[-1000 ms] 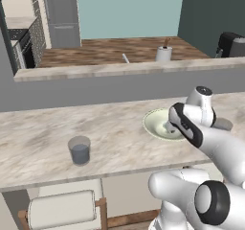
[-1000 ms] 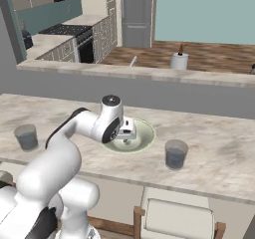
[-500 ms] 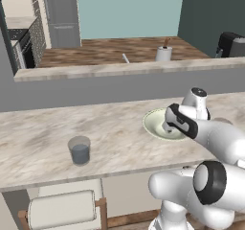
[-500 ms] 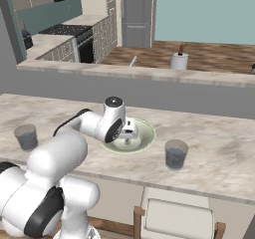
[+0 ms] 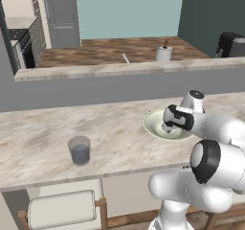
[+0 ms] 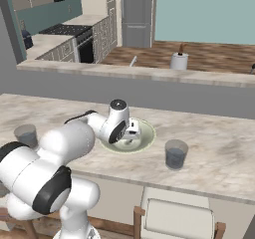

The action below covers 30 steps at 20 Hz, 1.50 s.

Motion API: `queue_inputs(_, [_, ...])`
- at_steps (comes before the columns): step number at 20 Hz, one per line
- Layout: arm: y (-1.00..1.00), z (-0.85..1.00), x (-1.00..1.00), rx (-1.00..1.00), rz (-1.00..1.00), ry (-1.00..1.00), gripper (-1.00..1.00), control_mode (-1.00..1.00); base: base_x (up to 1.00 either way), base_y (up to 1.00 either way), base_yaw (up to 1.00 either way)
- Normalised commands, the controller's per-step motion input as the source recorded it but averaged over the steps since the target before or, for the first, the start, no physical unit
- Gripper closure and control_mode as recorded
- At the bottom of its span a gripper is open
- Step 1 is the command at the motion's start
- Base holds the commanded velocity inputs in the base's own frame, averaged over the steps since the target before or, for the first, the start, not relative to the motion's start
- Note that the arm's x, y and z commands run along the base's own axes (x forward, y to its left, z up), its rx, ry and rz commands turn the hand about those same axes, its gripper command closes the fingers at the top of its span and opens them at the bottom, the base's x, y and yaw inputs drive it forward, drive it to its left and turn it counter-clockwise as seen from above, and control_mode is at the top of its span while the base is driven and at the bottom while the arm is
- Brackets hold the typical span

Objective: There are four ice cubes in the ice bowl. Place two ice cubes in each glass of water.

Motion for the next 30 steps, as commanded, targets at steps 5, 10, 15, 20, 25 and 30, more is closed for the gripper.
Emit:
queue_inputs(5, [-0.10,-0.15,0.27,0.00,0.00,0.00,-1.00,-1.00,0.00,0.00,0.00])
queue_inputs(10, [0.00,-0.09,0.18,0.00,0.00,0.00,-1.00,-1.00,0.00,0.00,0.00])
queue_inputs(15, [0.00,-0.09,0.13,0.00,0.00,0.00,-1.00,-1.00,0.00,0.00,0.00])
queue_inputs(20, [0.00,-0.19,0.12,0.00,0.00,0.00,-1.00,-1.00,0.00,0.00,0.00])
queue_inputs(25, [0.00,-0.20,0.14,0.00,0.00,0.00,-1.00,-1.00,0.00,0.00,0.00])
queue_inputs(30, [0.00,-0.10,0.19,0.00,0.00,0.00,-1.00,-1.00,0.00,0.00,0.00])
